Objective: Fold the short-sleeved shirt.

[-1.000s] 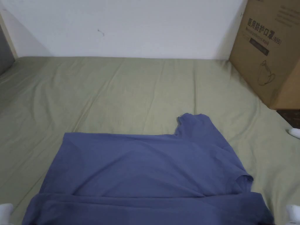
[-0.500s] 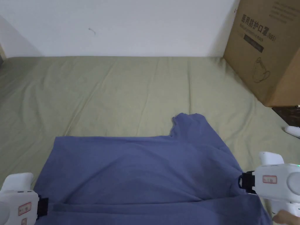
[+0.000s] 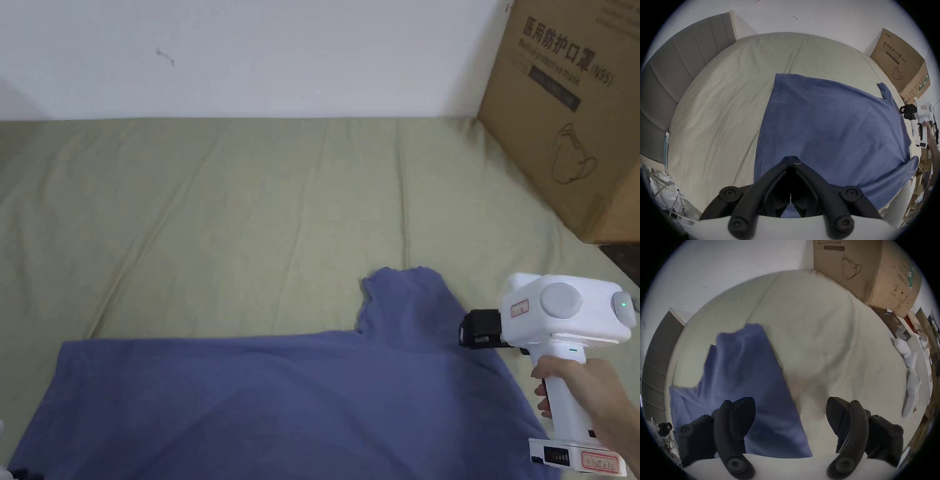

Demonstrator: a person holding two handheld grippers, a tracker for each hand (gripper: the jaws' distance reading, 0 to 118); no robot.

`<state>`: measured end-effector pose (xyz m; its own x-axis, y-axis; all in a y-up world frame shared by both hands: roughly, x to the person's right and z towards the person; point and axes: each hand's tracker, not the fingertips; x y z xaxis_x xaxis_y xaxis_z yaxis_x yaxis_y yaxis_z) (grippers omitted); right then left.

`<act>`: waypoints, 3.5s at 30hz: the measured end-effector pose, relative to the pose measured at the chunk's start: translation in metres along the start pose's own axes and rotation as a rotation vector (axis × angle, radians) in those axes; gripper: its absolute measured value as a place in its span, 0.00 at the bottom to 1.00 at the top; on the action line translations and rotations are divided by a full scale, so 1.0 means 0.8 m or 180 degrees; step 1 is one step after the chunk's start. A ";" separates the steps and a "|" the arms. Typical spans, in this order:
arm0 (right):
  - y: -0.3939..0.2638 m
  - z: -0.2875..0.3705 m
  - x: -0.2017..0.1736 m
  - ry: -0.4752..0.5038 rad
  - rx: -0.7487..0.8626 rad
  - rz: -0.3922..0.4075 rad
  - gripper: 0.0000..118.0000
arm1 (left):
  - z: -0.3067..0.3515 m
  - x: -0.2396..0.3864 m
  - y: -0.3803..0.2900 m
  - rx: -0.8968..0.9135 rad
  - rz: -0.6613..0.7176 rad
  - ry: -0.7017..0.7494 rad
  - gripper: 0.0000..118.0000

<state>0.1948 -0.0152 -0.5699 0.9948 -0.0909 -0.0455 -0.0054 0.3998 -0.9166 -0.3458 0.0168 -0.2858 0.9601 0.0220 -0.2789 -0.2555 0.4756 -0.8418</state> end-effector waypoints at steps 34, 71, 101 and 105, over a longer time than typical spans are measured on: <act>0.004 0.039 -0.015 -0.0105 0.0194 0.0357 0.00 | -0.177 -0.016 0.207 -0.0351 0.0221 -0.0013 0.20; -0.345 0.211 0.043 0.0137 0.0085 0.0087 0.41 | 0.066 -0.094 -0.137 -0.0191 0.0389 -0.0263 0.57; -0.321 0.173 -0.198 0.0713 0.0559 0.0678 0.00 | 0.049 -0.157 -0.171 0.0016 0.2031 -0.1506 0.92; -0.326 0.170 -0.201 0.0696 0.0490 0.0712 0.00 | 0.016 -0.155 -0.187 0.0018 0.2424 -0.1873 0.91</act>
<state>0.0497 0.0193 -0.2699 0.9253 -0.1722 -0.3379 -0.1889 0.5633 -0.8044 -0.4251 -0.0455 -0.1195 0.4408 0.7635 -0.4719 -0.8348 0.1556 -0.5280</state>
